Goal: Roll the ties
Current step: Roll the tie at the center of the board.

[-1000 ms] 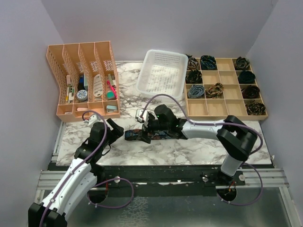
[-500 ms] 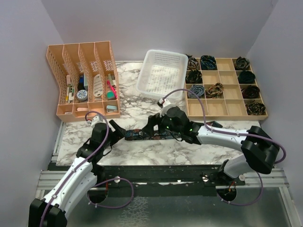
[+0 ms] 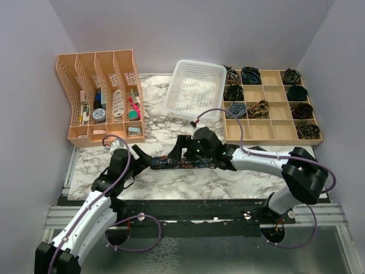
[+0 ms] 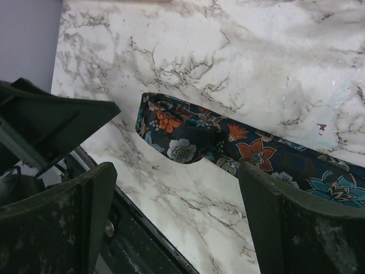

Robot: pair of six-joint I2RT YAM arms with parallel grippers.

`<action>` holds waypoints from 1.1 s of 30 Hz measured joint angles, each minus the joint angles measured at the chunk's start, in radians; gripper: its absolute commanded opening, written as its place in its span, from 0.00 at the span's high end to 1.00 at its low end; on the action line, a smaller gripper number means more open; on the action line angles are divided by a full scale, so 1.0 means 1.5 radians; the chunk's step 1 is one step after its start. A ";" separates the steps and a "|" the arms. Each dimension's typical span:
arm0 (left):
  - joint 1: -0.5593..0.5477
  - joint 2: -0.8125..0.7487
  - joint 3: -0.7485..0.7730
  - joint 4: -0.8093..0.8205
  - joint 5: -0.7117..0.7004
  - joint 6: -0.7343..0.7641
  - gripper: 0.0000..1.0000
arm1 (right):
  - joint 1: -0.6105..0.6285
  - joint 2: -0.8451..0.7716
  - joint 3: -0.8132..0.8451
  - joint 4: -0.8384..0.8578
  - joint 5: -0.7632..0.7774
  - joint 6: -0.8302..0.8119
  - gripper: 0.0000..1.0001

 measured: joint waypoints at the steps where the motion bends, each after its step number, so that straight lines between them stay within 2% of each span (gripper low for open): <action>1: 0.000 -0.006 0.000 -0.002 0.000 -0.001 0.04 | 0.000 0.015 0.016 -0.020 0.000 0.016 0.08; 6: 0.000 -0.040 0.000 -0.004 -0.001 -0.008 0.01 | 0.000 0.049 0.052 -0.067 -0.004 0.057 0.11; 9: 0.000 -0.054 0.000 -0.005 -0.001 -0.013 0.01 | 0.000 0.060 0.056 -0.070 -0.030 0.069 0.19; 15: 0.000 -0.056 -0.001 -0.005 -0.001 -0.018 0.01 | 0.000 0.107 0.073 -0.066 -0.082 0.085 0.29; 24: 0.000 -0.050 -0.001 -0.005 0.002 -0.020 0.01 | -0.001 0.151 0.122 -0.091 -0.083 0.084 0.41; 30: 0.000 -0.029 -0.006 0.010 0.020 -0.019 0.03 | -0.001 0.187 0.153 -0.110 -0.083 0.081 0.49; 33: 0.000 -0.012 -0.010 0.024 0.033 -0.017 0.08 | -0.001 0.205 0.159 -0.121 -0.083 0.078 0.51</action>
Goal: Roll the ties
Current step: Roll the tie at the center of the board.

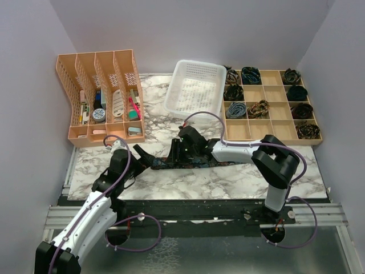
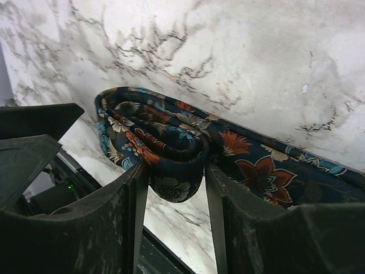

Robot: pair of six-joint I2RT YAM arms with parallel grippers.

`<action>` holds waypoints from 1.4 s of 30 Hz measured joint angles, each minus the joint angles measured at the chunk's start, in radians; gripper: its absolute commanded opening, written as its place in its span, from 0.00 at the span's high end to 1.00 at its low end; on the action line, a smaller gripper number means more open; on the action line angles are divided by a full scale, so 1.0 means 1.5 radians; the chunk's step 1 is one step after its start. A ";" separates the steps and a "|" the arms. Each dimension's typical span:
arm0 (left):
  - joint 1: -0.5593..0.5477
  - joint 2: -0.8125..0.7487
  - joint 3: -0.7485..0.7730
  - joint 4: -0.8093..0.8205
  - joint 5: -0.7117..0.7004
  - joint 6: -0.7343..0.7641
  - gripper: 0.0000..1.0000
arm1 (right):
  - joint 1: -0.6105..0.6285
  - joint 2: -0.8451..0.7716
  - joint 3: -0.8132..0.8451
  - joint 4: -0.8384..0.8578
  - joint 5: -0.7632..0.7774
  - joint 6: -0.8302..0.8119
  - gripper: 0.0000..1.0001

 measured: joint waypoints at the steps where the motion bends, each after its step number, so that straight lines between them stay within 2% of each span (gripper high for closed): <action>1: 0.000 0.003 -0.002 0.005 0.004 0.001 0.10 | 0.000 0.005 0.001 -0.003 0.000 -0.001 0.52; 5: 0.000 0.014 -0.014 0.023 0.016 0.007 0.16 | 0.000 0.021 0.004 -0.012 0.000 -0.007 0.52; 10: 0.000 0.016 -0.026 0.046 0.040 0.017 0.16 | 0.000 0.023 0.006 -0.027 0.012 -0.018 0.52; 16: 0.000 0.030 -0.035 0.084 0.067 0.029 0.17 | -0.001 0.023 0.012 -0.040 0.013 -0.037 0.40; 18: 0.000 0.034 -0.039 0.093 0.074 0.032 0.19 | -0.001 0.023 0.019 -0.047 0.011 -0.047 0.39; 24: 0.000 0.038 -0.045 0.114 0.085 0.043 0.21 | -0.001 0.021 0.064 -0.086 0.009 -0.070 0.45; 37: 0.000 0.039 -0.048 0.121 0.089 0.064 0.20 | -0.010 0.023 0.066 -0.107 0.019 -0.081 0.57; 42: 0.000 0.054 -0.049 0.123 0.092 0.076 0.20 | -0.014 0.043 0.069 -0.120 0.024 -0.086 0.57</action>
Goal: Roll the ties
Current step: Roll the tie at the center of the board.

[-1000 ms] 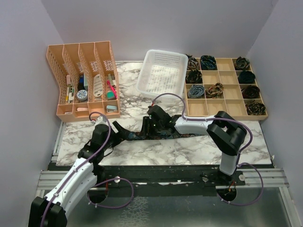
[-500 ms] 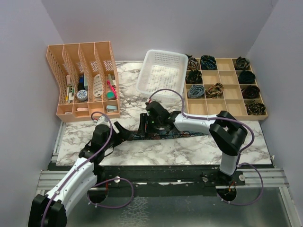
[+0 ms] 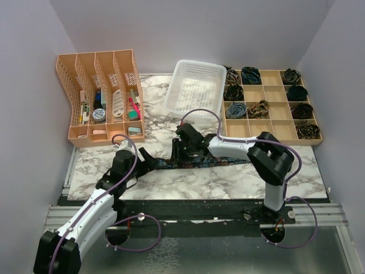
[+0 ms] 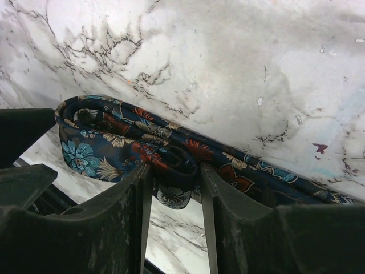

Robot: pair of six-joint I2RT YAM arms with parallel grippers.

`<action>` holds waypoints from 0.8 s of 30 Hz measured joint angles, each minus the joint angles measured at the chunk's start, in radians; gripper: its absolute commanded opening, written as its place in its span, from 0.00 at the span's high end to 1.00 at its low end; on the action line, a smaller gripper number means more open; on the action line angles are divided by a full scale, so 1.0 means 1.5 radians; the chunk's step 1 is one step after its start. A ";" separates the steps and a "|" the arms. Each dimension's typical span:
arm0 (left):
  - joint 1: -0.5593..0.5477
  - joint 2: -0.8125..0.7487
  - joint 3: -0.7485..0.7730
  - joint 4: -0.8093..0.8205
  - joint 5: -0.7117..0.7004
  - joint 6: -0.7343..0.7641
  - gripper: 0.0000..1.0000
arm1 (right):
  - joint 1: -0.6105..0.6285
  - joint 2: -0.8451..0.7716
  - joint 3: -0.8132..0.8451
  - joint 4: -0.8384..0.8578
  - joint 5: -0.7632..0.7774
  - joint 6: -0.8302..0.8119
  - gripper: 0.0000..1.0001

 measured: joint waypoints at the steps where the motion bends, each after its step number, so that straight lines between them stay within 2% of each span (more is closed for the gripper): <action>1: 0.000 0.005 -0.001 0.005 0.003 0.002 0.20 | 0.000 0.004 0.000 -0.001 0.000 0.000 0.57; 14: 0.000 0.084 -0.026 0.117 0.053 0.006 0.23 | -0.004 0.006 0.002 -0.002 0.006 -0.010 0.57; 24: 0.000 0.144 -0.026 0.174 0.082 0.017 0.38 | -0.005 0.006 0.002 -0.002 0.008 -0.013 0.59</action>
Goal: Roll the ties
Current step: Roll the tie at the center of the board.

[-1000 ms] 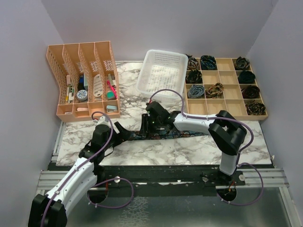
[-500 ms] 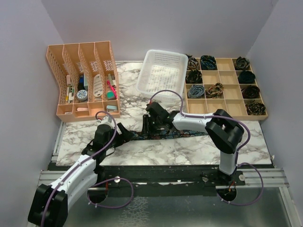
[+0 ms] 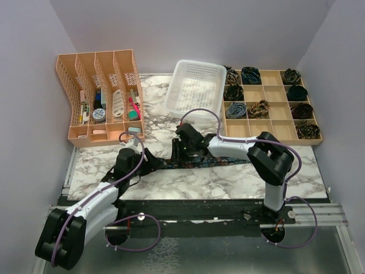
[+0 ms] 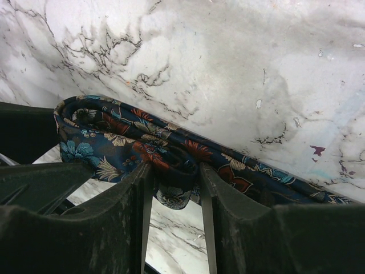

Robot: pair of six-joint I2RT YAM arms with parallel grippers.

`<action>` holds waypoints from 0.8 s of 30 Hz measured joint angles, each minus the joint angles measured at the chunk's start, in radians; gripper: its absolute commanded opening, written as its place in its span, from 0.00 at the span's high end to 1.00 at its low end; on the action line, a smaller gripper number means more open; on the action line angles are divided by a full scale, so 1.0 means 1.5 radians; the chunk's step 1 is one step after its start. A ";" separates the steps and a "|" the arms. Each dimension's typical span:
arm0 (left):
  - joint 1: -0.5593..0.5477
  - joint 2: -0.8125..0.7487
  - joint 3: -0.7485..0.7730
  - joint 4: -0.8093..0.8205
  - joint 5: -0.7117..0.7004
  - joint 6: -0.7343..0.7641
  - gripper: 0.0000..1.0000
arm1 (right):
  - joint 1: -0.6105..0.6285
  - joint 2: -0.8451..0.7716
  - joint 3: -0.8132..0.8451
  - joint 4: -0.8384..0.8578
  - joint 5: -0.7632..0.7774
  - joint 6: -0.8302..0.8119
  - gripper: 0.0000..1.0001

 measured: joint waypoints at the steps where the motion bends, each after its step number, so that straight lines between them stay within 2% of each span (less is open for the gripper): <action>1: 0.000 0.005 0.001 0.003 0.003 0.001 0.40 | 0.000 0.000 0.000 0.000 0.000 0.000 0.60; 11: 0.000 0.039 0.001 0.029 0.028 0.005 0.55 | -0.003 0.002 0.001 -0.002 0.001 -0.003 0.60; 20: 0.001 0.046 0.001 0.039 0.030 0.005 0.74 | -0.003 0.004 0.006 -0.006 -0.001 -0.006 0.60; 24: 0.001 0.039 0.001 0.038 0.029 0.007 0.84 | -0.004 0.005 0.011 -0.008 -0.011 -0.017 0.56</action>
